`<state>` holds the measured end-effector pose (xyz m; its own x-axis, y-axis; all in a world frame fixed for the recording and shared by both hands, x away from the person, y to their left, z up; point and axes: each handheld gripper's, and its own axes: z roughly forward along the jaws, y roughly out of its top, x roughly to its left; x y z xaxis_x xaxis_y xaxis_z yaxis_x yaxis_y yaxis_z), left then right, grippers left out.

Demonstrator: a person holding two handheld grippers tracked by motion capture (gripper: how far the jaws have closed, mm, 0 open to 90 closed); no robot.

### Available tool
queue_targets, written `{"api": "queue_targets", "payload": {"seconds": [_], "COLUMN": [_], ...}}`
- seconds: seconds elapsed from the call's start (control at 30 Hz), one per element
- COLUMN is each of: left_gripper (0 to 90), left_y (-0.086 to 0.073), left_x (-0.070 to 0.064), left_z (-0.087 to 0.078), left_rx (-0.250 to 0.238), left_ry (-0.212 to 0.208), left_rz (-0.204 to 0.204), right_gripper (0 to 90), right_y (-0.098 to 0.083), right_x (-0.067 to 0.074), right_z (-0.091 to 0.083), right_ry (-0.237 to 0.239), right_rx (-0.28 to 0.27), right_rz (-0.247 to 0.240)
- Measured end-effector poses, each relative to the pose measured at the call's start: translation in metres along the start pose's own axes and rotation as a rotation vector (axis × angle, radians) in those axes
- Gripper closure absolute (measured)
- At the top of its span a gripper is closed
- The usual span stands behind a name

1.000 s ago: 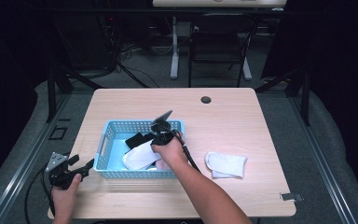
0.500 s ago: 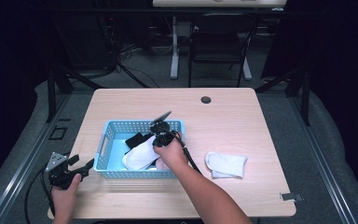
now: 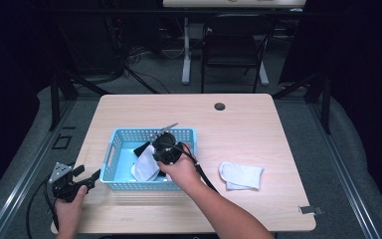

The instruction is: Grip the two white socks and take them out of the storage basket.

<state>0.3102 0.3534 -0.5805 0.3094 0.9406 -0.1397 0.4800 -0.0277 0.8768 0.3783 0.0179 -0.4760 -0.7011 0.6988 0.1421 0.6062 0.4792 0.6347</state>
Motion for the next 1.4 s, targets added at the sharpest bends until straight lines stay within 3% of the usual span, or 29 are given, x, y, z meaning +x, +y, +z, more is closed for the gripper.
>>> {"api": "queue_targets", "payload": {"seconds": [0.33, 0.8, 1.13, 1.4], "left_gripper": [24.0, 24.0, 24.0, 24.0], "left_y": [0.0, 0.0, 0.0, 0.0], "left_x": [0.0, 0.0, 0.0, 0.0], "left_z": [0.0, 0.0, 0.0, 0.0], "left_rx": [0.001, 0.003, 0.004, 0.005], "left_ry": [-0.001, -0.001, -0.002, -0.001], "left_rz": [0.001, 0.002, 0.002, 0.002], "right_gripper": [88.4, 88.3, 88.4, 88.4], "right_y": [0.003, 0.001, -0.008, -0.022], "right_x": [0.017, 0.027, 0.031, 0.023], "right_z": [-0.024, -0.06, -0.086, -0.113], "right_ry": [-0.023, -0.033, -0.023, -0.04], "right_rx": [-0.128, -0.298, -0.448, -0.496], "right_rz": [-0.1, -0.166, -0.157, -0.147]}}
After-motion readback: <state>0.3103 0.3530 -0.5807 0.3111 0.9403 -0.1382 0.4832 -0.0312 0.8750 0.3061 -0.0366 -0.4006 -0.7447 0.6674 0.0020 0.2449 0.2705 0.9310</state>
